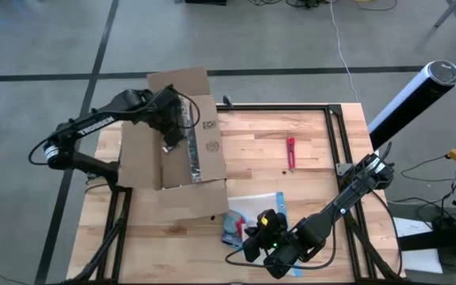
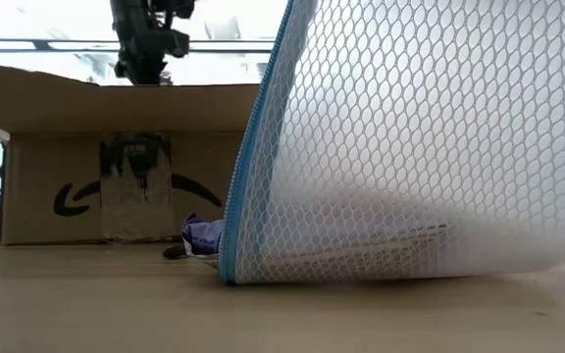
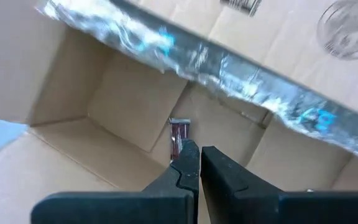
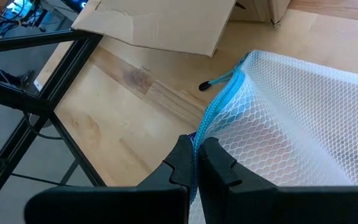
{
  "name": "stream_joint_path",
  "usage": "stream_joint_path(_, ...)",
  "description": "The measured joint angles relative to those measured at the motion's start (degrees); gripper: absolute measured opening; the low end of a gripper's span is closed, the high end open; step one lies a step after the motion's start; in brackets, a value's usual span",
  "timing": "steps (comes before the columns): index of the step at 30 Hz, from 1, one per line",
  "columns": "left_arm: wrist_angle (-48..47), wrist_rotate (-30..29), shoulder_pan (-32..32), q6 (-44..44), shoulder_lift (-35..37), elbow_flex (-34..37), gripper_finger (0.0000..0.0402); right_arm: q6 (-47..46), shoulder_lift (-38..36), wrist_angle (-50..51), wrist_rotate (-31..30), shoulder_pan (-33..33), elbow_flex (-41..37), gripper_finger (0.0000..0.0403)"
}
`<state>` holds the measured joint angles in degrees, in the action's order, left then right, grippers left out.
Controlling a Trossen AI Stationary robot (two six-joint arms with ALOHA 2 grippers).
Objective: Unpack boxes
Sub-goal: Put the top brown chocolate bar into the blue transparent zip bag
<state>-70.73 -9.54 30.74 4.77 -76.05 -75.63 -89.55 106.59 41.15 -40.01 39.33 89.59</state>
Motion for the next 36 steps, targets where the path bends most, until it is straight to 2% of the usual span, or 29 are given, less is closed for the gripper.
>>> stream_joint_path(3,1.21,-0.02,0.0,-0.26,-2.04,4.08,0.001,-0.01,0.01,0.02,0.02,0.02,-0.01,0.0)
stream_joint_path(6,2.78,-0.34,0.21,-1.31,-4.6,8.28,0.0045,-0.01,0.01,0.02,0.02,0.0,-0.01,0.0)
stream_joint_path(12,8.8,-0.45,0.42,-2.39,-10.63,14.42,0.0168,0.01,0.0,0.0,0.0,0.0,0.0,0.0)
stream_joint_path(15,11.2,-0.84,0.68,-2.0,-13.94,15.26,0.0235,0.01,-0.01,0.02,0.02,0.02,0.01,0.0)
stream_joint_path(17,12.05,-3.11,0.95,-1.38,-15.98,15.29,0.0274,0.01,0.0,0.0,0.0,0.02,0.0,0.0)
stream_joint_path(21,12.86,-4.9,1.83,-1.24,-19.8,15.3,0.0333,0.01,0.0,0.01,0.0,0.02,0.0,0.0)
stream_joint_path(25,12.78,-4.89,2.03,-1.24,-22.37,15.38,0.0357,0.0,0.01,0.02,0.0,0.01,-0.01,0.0)
stream_joint_path(28,13.05,-3.84,2.1,-1.22,-23.58,15.42,0.0355,0.01,-0.01,0.0,0.02,0.0,-0.01,0.0)
stream_joint_path(32,14.27,0.4,2.56,-1.24,-25.03,15.42,0.0353,-0.01,0.01,0.01,0.0,0.02,0.0,0.0)
stream_joint_path(36,15.05,1.05,3.17,-1.22,-26.31,15.42,0.0353,0.01,0.01,0.0,0.02,0.02,0.01,0.0)
